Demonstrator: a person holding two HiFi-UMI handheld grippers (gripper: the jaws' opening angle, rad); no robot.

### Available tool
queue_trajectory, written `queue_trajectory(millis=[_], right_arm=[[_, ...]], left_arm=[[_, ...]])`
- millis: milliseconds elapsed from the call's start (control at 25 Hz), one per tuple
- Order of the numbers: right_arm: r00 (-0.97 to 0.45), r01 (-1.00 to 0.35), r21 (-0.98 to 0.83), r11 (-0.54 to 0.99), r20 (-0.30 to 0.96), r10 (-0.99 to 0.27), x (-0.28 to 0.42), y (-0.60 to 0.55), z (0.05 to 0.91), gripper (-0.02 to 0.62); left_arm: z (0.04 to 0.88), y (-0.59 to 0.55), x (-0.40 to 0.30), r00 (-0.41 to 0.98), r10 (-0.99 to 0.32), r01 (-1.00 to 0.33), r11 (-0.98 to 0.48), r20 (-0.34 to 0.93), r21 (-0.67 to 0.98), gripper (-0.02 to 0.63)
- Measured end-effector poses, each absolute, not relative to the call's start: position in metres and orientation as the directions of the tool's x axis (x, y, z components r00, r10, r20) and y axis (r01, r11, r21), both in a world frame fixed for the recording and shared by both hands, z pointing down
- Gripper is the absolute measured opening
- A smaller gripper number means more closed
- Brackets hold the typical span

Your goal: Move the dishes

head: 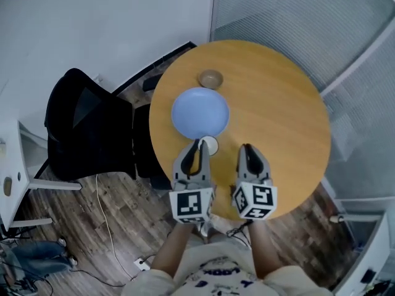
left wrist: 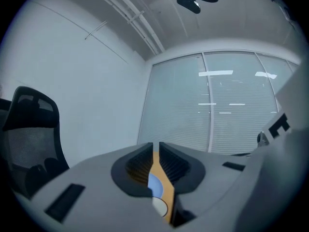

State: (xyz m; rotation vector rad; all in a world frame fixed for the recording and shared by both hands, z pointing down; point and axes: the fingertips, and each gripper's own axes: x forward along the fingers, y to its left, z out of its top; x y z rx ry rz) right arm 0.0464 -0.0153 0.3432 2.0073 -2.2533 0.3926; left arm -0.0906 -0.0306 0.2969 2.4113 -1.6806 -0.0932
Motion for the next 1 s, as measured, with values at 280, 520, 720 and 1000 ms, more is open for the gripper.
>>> queue_trajectory(millis=[280,520,720,1000], right_arm=[[-0.129,-0.99,-0.065,0.122,0.121,-0.984,0.042,-0.018,0.281,0.028],[-0.138,-0.99,-0.049,0.135,0.058,-0.989,0.041,-0.016,0.25,0.026],[-0.154,-0.986,-0.066,0.152,0.033,-0.987,0.041,-0.015,0.237,0.026],[-0.172,-0.983,-0.071,0.169,0.031,-0.985,0.036,-0.017,0.237,0.021]], left_arm=[[0.244,-0.037,-0.108,0.329,-0.944,-0.939,-0.327,0.005,0.107,0.025],[0.222,-0.033,-0.118,0.308,-0.951,-0.949,-0.308,-0.016,0.07,0.023],[0.212,-0.027,-0.119,0.29,-0.957,-0.956,-0.291,-0.02,0.042,0.018],[0.215,-0.024,-0.119,0.287,-0.958,-0.957,-0.287,-0.011,0.048,0.017]])
